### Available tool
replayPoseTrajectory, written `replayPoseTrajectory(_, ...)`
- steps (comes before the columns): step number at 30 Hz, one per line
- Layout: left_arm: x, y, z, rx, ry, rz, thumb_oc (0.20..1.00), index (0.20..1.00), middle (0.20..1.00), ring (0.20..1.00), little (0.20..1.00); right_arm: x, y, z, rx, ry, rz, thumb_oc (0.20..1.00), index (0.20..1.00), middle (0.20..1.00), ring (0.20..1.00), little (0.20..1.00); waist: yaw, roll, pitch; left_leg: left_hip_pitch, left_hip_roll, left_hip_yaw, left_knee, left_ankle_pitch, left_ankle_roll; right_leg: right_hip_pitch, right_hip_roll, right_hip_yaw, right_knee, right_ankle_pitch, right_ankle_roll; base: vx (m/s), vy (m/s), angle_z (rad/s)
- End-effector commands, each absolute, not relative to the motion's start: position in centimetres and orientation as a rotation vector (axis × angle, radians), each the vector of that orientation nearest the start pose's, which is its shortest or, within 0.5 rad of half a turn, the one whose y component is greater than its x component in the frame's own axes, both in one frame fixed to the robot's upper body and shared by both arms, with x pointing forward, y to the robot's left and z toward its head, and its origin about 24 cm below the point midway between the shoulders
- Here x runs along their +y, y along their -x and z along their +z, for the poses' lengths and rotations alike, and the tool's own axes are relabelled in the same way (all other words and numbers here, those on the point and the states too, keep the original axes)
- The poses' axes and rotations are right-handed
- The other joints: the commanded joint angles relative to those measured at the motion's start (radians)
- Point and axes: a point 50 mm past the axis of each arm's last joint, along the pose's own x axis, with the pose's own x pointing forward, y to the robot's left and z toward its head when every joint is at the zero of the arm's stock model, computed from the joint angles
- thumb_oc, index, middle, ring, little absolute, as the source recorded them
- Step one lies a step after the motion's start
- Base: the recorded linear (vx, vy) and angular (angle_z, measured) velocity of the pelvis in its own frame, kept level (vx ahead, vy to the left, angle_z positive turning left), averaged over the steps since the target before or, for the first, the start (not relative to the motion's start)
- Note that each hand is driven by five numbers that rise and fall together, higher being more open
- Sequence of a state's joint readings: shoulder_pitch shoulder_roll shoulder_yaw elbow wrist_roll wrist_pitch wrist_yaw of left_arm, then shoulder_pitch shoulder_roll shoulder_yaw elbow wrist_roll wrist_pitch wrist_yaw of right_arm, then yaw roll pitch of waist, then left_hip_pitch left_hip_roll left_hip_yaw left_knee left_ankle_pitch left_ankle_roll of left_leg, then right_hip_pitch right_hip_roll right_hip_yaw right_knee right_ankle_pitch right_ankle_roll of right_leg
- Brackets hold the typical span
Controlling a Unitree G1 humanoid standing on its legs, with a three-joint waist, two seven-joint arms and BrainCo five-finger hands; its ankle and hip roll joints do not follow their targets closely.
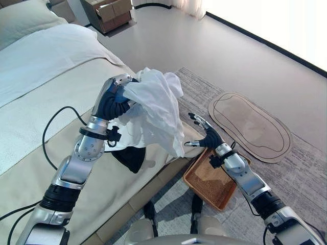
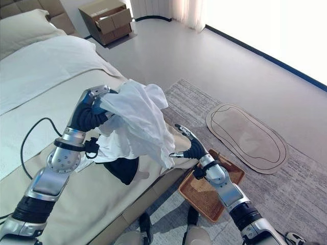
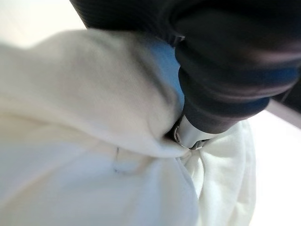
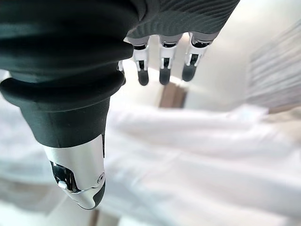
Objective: Pick up clothes into the bucket
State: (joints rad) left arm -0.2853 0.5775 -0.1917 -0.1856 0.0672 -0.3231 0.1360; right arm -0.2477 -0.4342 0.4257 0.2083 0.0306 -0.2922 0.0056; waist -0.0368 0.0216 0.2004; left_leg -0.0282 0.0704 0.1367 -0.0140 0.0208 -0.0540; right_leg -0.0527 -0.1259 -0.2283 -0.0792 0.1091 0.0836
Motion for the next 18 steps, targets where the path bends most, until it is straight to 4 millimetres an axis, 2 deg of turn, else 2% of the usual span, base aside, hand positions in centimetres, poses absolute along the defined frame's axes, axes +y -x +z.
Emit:
replayPoseTrajectory(1, 13.1, -25.5, 22.3, -0.996, -0.377, -0.341, 0.2, 0.2, 0.2, 0.2, 0.2, -10.1, -27.4, 8.1, -0.337, 0.307, 0.534, 1.0, 1.0, 1.0, 1.0, 1.0, 0.011, -0.04, -0.086, -0.037, 0.046, 0.008, 0.03, 0.004, -0.02, 0.002, -0.108, 0.006, 0.047, -0.006, 0.108, 0.06, -0.014, 0.01)
replayPoseTrajectory(4, 12.0, -25.4, 22.1, -0.983, -0.322, -0.387, 0.2, 0.2, 0.2, 0.2, 0.2, -9.2, -27.3, 7.9, -0.321, 0.275, 0.567, 1.0, 1.0, 1.0, 1.0, 1.0, 0.011, -0.039, -0.092, -0.023, 0.047, 0.009, 0.023, 0.003, -0.02, 0.013, -0.105, 0.004, 0.045, -0.009, 0.106, 0.04, -0.014, 0.0)
replayPoseTrajectory(6, 10.1, -25.1, 21.8, -0.964, -0.227, -0.478, 0.2, 0.2, 0.2, 0.2, 0.2, -7.9, -27.3, 8.1, -0.323, 0.238, 0.59, 1.0, 1.0, 1.0, 1.0, 1.0, 0.01, -0.04, -0.101, -0.01, 0.05, 0.01, 0.018, 0.003, -0.019, 0.025, -0.102, 0.002, 0.041, -0.012, 0.105, 0.05, -0.027, 0.0)
replayPoseTrajectory(9, 8.9, -24.7, 21.8, -0.959, -0.17, -0.544, 0.2, 0.2, 0.2, 0.2, 0.2, -7.1, -27.4, 8.3, -0.318, 0.176, 0.593, 1.0, 1.0, 1.0, 1.0, 1.0, 0.012, -0.039, -0.107, -0.005, 0.05, 0.008, 0.017, 0.002, -0.018, 0.033, -0.101, -0.002, 0.038, -0.014, 0.103, 0.01, -0.007, 0.0)
replayPoseTrajectory(15, 8.4, -24.8, 21.2, -0.925, -0.155, -0.566, 0.2, 0.2, 0.2, 0.2, 0.2, -6.6, -27.5, 8.6, -0.308, 0.073, 0.594, 1.0, 1.0, 1.0, 1.0, 1.0, 0.015, -0.039, -0.114, 0.0, 0.05, 0.003, 0.018, 0.0, -0.018, 0.04, -0.097, -0.001, 0.039, -0.02, 0.101, 0.0, 0.0, 0.0)
replayPoseTrajectory(16, 8.5, -24.8, 21.2, -0.923, -0.151, -0.563, 0.2, 0.2, 0.2, 0.2, 0.2, -6.7, -27.5, 8.6, -0.305, 0.07, 0.591, 0.539, 0.539, 0.539, 0.539, 0.539, 0.015, -0.038, -0.116, 0.001, 0.051, 0.003, 0.017, 0.0, -0.018, 0.043, -0.098, -0.004, 0.038, -0.02, 0.1, 0.0, 0.0, 0.0)
replayPoseTrajectory(17, 8.6, -24.8, 21.1, -0.917, -0.145, -0.559, 0.2, 0.2, 0.2, 0.2, 0.2, -6.8, -27.6, 8.5, -0.303, 0.063, 0.582, 0.319, 0.319, 0.319, 0.319, 0.319, 0.016, -0.038, -0.117, 0.001, 0.052, 0.002, 0.015, 0.0, -0.018, 0.044, -0.097, -0.006, 0.038, -0.021, 0.099, 0.0, 0.0, 0.0)
replayPoseTrajectory(18, 8.7, -24.8, 21.1, -0.916, -0.143, -0.553, 0.2, 0.2, 0.2, 0.2, 0.2, -6.9, -27.6, 8.4, -0.294, 0.05, 0.575, 0.2, 0.2, 0.2, 0.2, 0.2, 0.017, -0.037, -0.119, 0.002, 0.052, 0.001, 0.014, 0.0, -0.018, 0.046, -0.096, -0.007, 0.037, -0.021, 0.098, 0.0, 0.0, 0.0)
